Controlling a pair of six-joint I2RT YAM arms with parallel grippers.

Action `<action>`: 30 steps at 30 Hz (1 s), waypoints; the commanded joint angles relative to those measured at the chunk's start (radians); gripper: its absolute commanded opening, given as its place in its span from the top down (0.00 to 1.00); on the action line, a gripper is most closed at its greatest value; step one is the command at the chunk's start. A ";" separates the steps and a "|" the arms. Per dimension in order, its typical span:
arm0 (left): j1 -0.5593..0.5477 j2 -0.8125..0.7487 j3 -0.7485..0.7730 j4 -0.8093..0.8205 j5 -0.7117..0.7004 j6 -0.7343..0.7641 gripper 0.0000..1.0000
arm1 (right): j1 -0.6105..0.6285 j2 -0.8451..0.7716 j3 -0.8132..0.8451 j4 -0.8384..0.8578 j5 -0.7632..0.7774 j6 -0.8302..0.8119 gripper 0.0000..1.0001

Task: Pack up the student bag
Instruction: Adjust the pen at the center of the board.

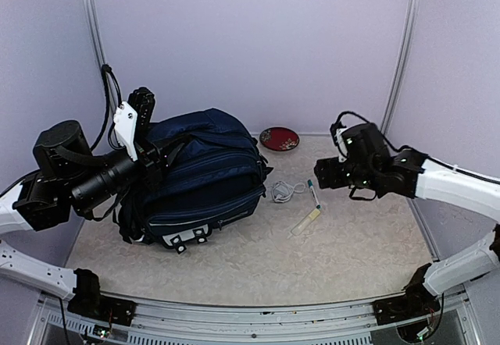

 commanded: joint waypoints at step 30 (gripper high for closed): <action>0.025 -0.054 0.008 0.151 0.022 -0.020 1.00 | 0.004 0.333 -0.222 0.058 -0.071 0.300 0.24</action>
